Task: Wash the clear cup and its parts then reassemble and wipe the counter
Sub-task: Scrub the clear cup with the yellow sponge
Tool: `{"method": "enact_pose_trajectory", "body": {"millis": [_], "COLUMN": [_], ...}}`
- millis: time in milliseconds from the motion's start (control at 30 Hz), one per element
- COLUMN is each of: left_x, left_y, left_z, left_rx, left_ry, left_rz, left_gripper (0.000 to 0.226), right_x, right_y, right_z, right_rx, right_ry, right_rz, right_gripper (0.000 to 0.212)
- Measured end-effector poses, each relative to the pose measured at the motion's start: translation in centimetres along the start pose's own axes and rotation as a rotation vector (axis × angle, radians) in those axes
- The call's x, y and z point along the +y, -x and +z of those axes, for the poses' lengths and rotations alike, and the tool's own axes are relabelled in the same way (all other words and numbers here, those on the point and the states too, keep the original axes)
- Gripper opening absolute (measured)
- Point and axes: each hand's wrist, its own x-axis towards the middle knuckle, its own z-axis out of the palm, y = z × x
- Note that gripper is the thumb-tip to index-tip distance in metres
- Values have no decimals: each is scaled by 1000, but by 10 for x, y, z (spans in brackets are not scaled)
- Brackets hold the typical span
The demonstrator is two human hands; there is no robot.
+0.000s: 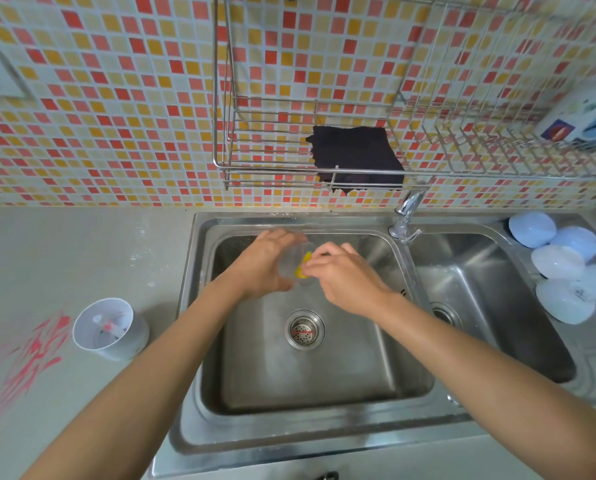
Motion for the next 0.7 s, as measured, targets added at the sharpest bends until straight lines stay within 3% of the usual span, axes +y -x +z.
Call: {"method": "enact_pose_trajectory", "body": {"millis": [67, 133, 267, 433, 700], "left_x": [3, 4, -3, -3, -6], "left_y": [-3, -5, -1, -1, 3], "left_z": [-4, -9, -11, -14, -9], "left_rx": [23, 40, 16, 50, 63], "left_ry": [5, 7, 6, 31, 262], "left_rz": [10, 12, -7, -35, -114], "left_gripper": [90, 88, 89, 89, 89], "right_x": [-2, -5, -7, 9, 3], "right_y": [1, 2, 4, 6, 9], "right_z": [1, 2, -2, -4, 7], "right_rx": [70, 123, -15, 110, 275], "right_ry": [155, 118, -306, -55, -157], "right_rz": [-16, 11, 163, 19, -13], "right_gripper": [30, 33, 31, 40, 26]}}
